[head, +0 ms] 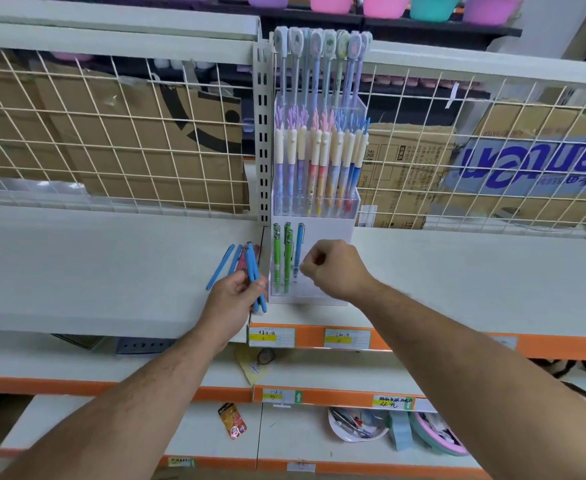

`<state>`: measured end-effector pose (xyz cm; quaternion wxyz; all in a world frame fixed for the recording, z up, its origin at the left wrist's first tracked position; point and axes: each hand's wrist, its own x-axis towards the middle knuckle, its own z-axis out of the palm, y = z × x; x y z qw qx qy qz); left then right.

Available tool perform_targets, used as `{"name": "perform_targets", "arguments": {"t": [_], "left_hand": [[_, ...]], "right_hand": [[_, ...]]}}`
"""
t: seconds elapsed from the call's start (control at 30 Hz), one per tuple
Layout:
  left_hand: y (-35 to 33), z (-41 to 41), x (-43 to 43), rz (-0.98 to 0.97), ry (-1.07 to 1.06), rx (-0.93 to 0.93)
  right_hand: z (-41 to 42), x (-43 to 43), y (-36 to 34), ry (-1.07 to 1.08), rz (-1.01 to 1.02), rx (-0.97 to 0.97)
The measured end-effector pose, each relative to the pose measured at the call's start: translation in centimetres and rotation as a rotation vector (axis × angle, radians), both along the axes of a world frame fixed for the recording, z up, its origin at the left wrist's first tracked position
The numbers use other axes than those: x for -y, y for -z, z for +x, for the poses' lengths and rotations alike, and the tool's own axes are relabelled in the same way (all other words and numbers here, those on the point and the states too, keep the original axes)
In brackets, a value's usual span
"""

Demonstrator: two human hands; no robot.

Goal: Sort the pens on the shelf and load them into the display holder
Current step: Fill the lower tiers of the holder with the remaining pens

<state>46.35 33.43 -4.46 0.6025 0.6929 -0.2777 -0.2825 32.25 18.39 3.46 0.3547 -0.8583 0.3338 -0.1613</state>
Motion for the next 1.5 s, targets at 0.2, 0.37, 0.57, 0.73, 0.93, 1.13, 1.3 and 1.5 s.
{"name": "perform_targets", "arguments": {"t": [0.2,0.37,0.57,0.73,0.93,1.13,1.3,1.5], "left_hand": [[-1.7,-2.6,-0.5,-0.011,0.119,0.149],[-2.7,-3.1,-0.6,0.039,0.205,0.198],[-2.5,-0.8,-0.9,0.033,0.11,0.13],[-1.2,0.7,-1.1,0.093,0.02,0.087],[-0.7,0.7,-0.6,0.149,0.006,0.133],[-0.7,0.9,-0.9,0.148,0.017,0.129],[-0.8,0.9,-0.9,0.131,-0.001,0.095],[-0.9,1.0,-0.9,0.134,0.003,0.091]], "right_hand": [[-0.6,-3.3,-0.3,-0.199,0.269,0.125],[-0.6,-3.5,-0.7,-0.251,0.218,0.158],[-1.1,-1.5,-2.3,-0.06,0.214,0.231],[-0.6,0.5,-3.4,0.15,0.123,0.321],[0.9,0.3,-2.4,0.145,0.007,0.24],[1.9,-0.2,-1.6,0.119,-0.031,0.171],[2.5,-0.4,-1.7,0.115,-0.067,0.149],[2.2,-0.7,-1.7,0.131,-0.102,0.133]]}}
